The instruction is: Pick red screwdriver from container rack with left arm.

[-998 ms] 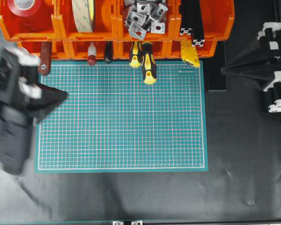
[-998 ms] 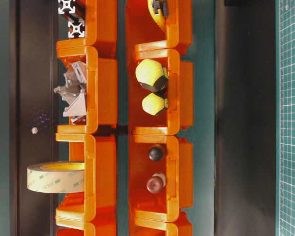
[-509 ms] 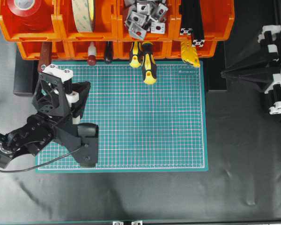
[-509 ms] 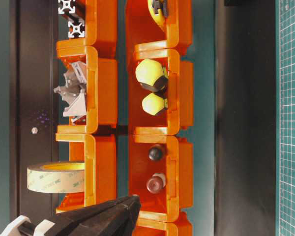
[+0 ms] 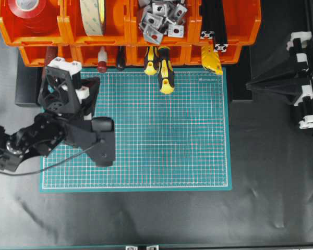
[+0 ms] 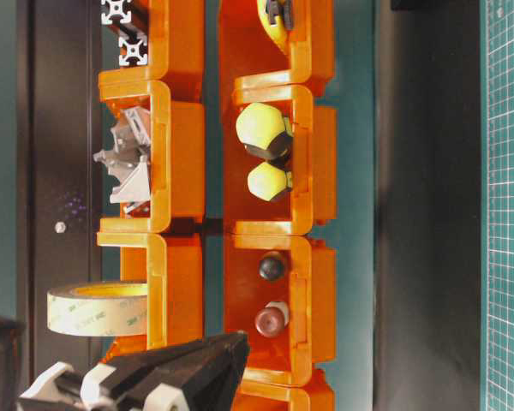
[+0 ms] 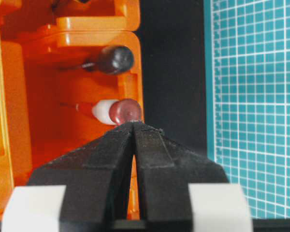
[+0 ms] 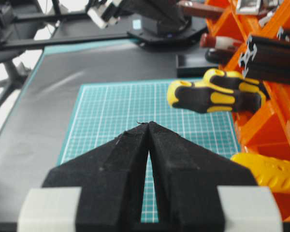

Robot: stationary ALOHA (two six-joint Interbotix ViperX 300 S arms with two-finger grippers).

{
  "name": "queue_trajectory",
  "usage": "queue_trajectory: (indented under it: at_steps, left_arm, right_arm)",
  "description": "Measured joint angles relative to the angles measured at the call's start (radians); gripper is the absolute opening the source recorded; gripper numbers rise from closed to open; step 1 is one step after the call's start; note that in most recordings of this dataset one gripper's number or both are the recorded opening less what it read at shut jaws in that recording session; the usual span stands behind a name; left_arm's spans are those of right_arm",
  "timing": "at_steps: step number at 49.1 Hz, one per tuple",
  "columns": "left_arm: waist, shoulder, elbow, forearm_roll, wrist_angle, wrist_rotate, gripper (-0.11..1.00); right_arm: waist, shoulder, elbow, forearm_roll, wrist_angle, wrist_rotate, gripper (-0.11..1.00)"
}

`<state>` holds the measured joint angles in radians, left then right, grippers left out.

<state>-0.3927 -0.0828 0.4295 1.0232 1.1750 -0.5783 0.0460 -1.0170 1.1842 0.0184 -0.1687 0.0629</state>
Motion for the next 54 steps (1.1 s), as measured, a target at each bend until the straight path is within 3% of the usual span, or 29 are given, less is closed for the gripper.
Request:
queue_trajectory:
  at_steps: [14,18,27,31,54]
  left_arm:
    - [0.005,0.002,0.003,-0.002,-0.046,0.0,0.05]
    - [0.005,0.002,0.008,-0.002,-0.046,0.0,0.21]
    - [0.02,0.003,0.029,-0.003,-0.06,-0.002,0.74]
    - [0.034,0.002,0.041,-0.005,-0.081,-0.002,0.89]
    - [0.124,0.003,0.064,-0.005,-0.132,0.006,0.87]
  right_arm:
    - [0.006,-0.023,0.008,0.0,0.003,-0.003,0.0]
    - [0.006,-0.031,0.009,0.0,0.02,-0.003,0.0]
    - [0.005,-0.046,0.008,-0.002,0.037,-0.003,0.0]
    - [0.006,-0.049,0.009,-0.002,0.04,-0.003,0.0]
    - [0.006,-0.051,0.017,0.0,0.041,-0.003,0.0]
